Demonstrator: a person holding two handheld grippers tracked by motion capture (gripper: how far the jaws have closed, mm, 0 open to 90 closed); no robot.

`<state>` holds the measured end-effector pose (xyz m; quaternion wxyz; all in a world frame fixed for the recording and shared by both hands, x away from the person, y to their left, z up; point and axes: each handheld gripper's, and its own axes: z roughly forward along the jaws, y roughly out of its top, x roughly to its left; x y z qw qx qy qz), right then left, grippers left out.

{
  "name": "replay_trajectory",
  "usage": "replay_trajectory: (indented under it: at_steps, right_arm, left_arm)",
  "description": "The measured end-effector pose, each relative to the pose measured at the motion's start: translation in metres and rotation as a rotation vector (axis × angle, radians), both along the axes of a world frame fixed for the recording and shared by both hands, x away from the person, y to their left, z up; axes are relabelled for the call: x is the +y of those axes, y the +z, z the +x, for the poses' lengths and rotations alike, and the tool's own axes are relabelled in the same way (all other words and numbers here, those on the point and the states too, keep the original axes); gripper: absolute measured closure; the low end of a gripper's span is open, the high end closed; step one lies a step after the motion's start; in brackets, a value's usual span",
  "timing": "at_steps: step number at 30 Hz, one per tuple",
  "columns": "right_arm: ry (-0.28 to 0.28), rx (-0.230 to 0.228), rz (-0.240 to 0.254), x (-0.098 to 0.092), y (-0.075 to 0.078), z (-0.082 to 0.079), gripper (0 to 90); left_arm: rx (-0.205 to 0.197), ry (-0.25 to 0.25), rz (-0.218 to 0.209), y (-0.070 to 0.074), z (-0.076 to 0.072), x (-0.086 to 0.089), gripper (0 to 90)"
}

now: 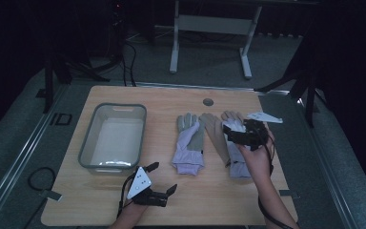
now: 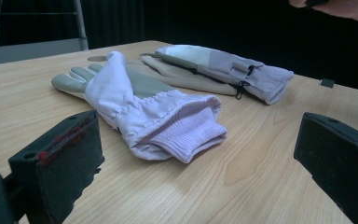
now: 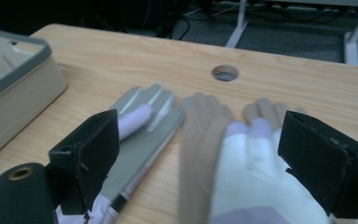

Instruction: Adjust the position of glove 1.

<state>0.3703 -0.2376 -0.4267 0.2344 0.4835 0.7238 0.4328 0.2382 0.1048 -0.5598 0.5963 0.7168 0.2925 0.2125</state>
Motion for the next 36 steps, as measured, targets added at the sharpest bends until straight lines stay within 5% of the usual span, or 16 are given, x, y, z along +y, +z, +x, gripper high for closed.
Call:
replay_trajectory:
  at_steps: [3, 13, 20, 25, 30, 34, 36]
  right_arm:
    - [0.037, 0.011, -0.043, 0.02, -0.006, 0.004, 14.6]
    - [0.14, 0.071, -0.061, 0.078, -0.035, 0.017, 24.7]
    - [0.164, 0.167, -0.093, 0.112, -0.077, 0.028, 32.2]
    - [0.161, 0.218, -0.133, 0.122, -0.104, 0.034, 35.3]
    - [0.162, 0.206, -0.14, 0.12, -0.117, 0.034, 41.5]
    - [0.201, 0.206, -0.138, 0.118, -0.117, 0.037, 53.1]
    - [0.232, 0.221, -0.113, 0.116, -0.117, 0.039, 66.5]
  left_arm:
    - [0.002, -0.004, -0.002, 0.0, 0.0, 0.0, 1.1]
    - [0.007, -0.013, -0.008, 0.0, 0.0, 0.001, 1.1]
    - [0.011, -0.024, -0.011, 0.0, 0.001, 0.001, 1.1]
    - [0.014, -0.031, -0.01, 0.0, 0.001, 0.001, 1.1]
    - [0.009, -0.031, -0.009, 0.0, 0.001, 0.001, 1.1]
    - [0.008, -0.03, -0.008, 0.0, 0.001, 0.001, 1.1]
    - [0.008, -0.028, -0.008, 0.0, 0.001, 0.0, 1.1]
